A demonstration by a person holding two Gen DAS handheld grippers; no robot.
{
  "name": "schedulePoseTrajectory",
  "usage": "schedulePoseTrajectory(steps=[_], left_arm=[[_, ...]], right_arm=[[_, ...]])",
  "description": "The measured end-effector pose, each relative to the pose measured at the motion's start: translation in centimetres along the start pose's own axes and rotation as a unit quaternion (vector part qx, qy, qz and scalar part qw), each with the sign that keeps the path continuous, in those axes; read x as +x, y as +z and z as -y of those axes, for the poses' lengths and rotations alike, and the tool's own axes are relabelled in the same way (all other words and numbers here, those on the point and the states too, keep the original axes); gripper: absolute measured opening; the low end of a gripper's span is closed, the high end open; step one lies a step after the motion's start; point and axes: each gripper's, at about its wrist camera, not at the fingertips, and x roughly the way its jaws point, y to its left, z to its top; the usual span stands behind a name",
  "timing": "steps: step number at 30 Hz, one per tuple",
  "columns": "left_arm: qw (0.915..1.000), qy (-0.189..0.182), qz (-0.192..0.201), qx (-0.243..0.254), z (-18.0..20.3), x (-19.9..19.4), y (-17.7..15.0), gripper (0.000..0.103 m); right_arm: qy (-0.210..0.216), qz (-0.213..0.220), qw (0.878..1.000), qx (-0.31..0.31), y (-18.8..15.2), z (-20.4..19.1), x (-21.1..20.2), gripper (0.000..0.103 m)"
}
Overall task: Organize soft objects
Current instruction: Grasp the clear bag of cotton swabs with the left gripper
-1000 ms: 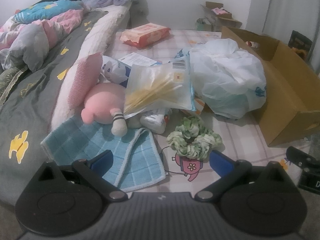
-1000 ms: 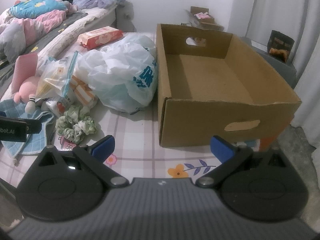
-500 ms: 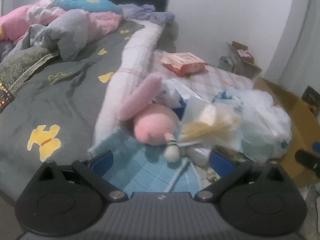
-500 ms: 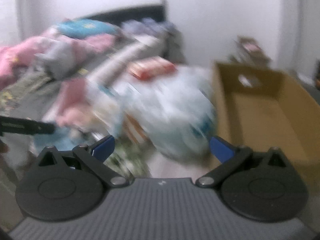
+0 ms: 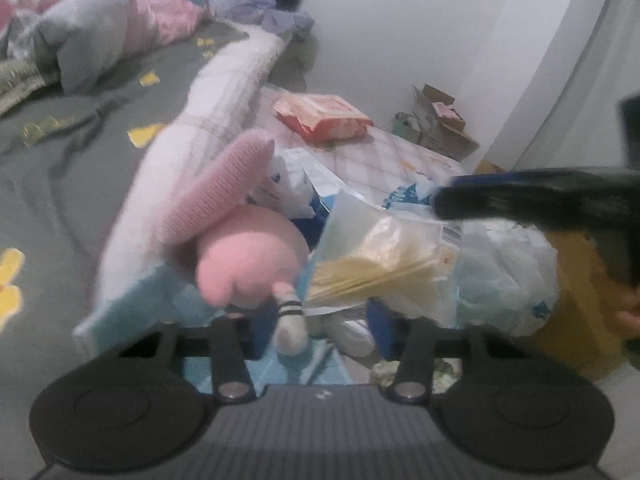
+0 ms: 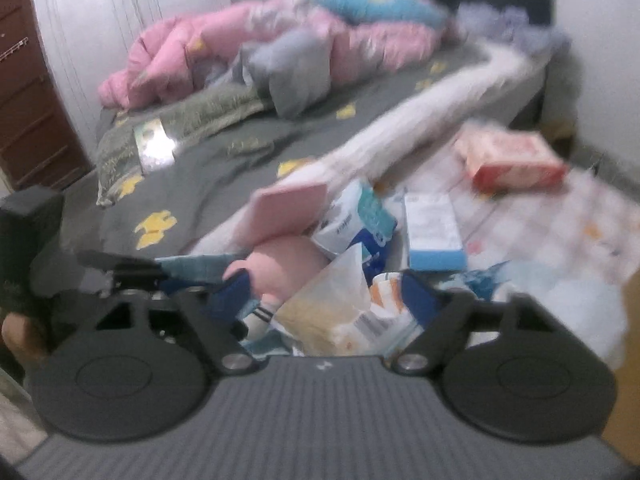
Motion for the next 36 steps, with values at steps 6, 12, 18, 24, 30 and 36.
schedulePoseTrajectory(steps=[6, 12, 18, 24, 30, 36], left_arm=[[0.9993, -0.023, -0.030, -0.003, -0.3, 1.6, -0.3, 0.012], [0.9978, -0.046, -0.048, -0.009, -0.7, 2.0, -0.9, 0.009], [0.9945, -0.079, -0.067, -0.011, -0.7, 1.8, -1.4, 0.009], [0.9943, -0.076, -0.075, 0.001, -0.6, 1.4, -2.0, 0.010], [0.9953, -0.050, -0.081, 0.018, -0.3, 1.3, -2.9, 0.010], [0.9956, -0.038, -0.083, 0.022, -0.4, 1.3, -3.8, 0.010]], right_arm=[[0.016, -0.067, 0.996, 0.055, 0.9, 3.6, 5.9, 0.043], [0.030, -0.083, 0.987, 0.132, -1.9, 4.2, 5.1, 0.029], [0.037, -0.089, 0.972, 0.215, -5.8, 3.9, 2.8, 0.029], [0.037, -0.078, 0.972, 0.220, -6.9, 3.5, 1.8, 0.035], [0.034, -0.102, 0.982, 0.155, -5.1, 2.9, 3.6, 0.071], [0.046, -0.165, 0.977, 0.125, -5.4, 1.8, 6.3, 0.074]])
